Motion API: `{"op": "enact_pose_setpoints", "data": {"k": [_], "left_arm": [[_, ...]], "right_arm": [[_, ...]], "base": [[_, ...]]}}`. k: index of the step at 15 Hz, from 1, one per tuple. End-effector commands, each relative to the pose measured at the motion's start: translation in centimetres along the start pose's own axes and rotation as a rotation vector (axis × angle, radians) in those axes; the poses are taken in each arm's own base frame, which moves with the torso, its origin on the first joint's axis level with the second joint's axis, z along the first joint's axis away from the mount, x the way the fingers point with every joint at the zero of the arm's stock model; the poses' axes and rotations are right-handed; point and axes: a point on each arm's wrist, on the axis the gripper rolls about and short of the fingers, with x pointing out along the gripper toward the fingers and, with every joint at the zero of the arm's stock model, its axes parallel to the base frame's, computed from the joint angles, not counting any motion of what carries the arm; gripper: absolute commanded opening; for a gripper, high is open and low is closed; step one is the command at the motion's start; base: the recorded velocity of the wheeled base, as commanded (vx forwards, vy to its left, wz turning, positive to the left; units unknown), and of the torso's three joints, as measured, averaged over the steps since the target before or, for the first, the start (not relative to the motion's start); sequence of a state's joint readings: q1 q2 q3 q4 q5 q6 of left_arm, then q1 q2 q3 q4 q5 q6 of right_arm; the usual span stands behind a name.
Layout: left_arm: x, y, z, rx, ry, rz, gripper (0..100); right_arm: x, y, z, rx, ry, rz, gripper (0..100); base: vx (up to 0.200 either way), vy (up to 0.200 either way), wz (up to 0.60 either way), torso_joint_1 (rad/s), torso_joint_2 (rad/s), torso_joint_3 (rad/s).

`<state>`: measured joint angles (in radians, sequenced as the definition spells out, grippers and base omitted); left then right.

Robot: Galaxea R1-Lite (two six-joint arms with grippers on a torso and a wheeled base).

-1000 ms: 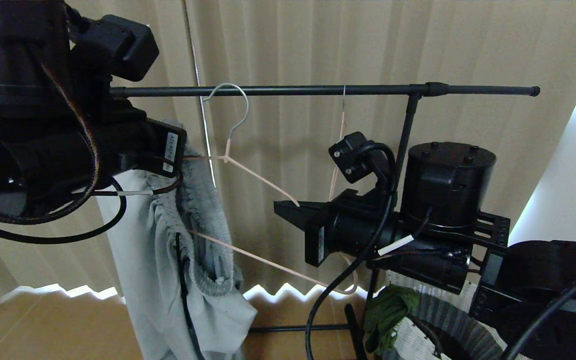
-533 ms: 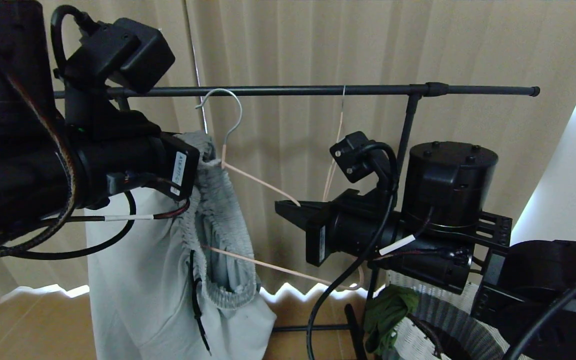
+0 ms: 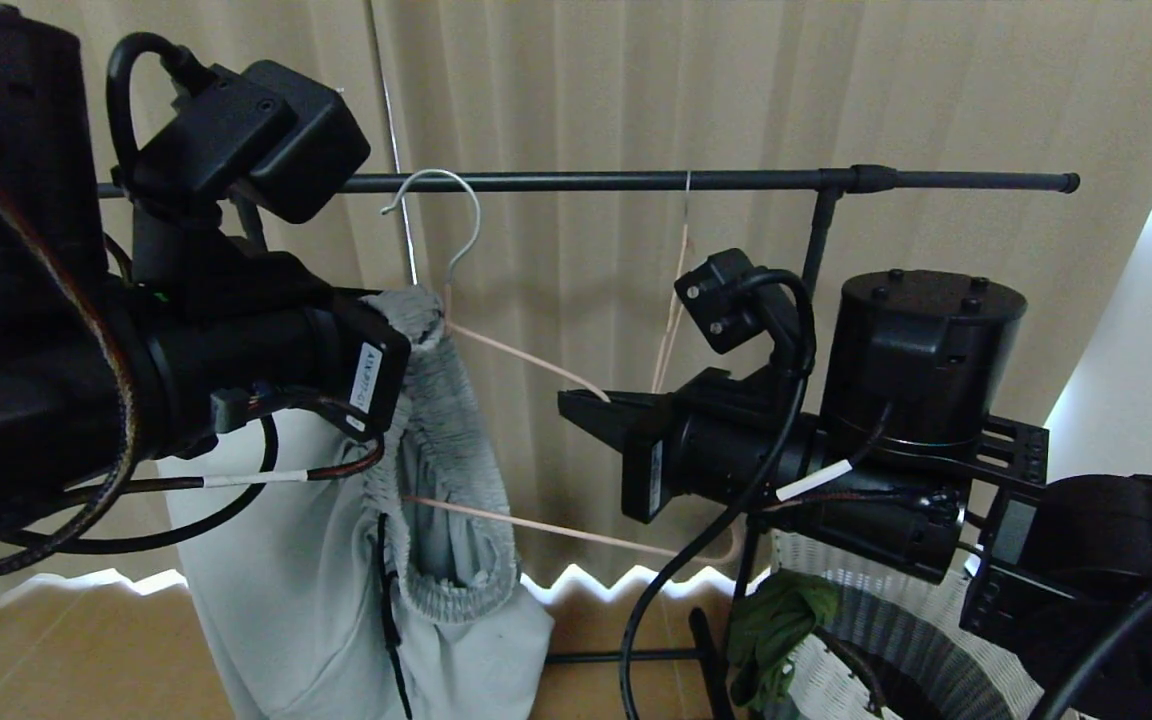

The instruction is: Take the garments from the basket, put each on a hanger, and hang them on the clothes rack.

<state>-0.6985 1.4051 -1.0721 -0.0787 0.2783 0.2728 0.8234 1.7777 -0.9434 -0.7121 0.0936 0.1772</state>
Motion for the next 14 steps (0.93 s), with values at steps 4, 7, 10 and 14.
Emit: {"op": "enact_pose_setpoints", "data": {"k": [4, 7, 10, 14], "left_arm": [[-0.5, 0.0, -0.4, 0.002, 0.004, -0.003, 100], [-1.1, 0.3, 0.1, -0.009, -0.031, 0.007, 100], [-2.2, 0.7, 0.6, -0.021, -0.089, -0.017, 100], [-3.8, 1.0, -0.2, 0.011, -0.109, -0.049, 100]], "right_arm": [[-0.6, 0.2, 0.7, -0.002, -0.026, 0.005, 0], [-0.8, 0.1, 0.9, -0.003, -0.032, 0.000, 0], [-0.8, 0.1, 1.0, -0.005, -0.037, -0.012, 0], [-1.3, -0.4, 1.6, -0.005, -0.057, -0.027, 0]], "base": [[0.000, 0.000, 0.00, 0.000, 0.00, 0.000], [0.000, 0.000, 0.00, 0.000, 0.00, 0.000], [0.000, 0.000, 0.00, 0.000, 0.00, 0.000], [0.000, 0.000, 0.00, 0.000, 0.00, 0.000]]}}
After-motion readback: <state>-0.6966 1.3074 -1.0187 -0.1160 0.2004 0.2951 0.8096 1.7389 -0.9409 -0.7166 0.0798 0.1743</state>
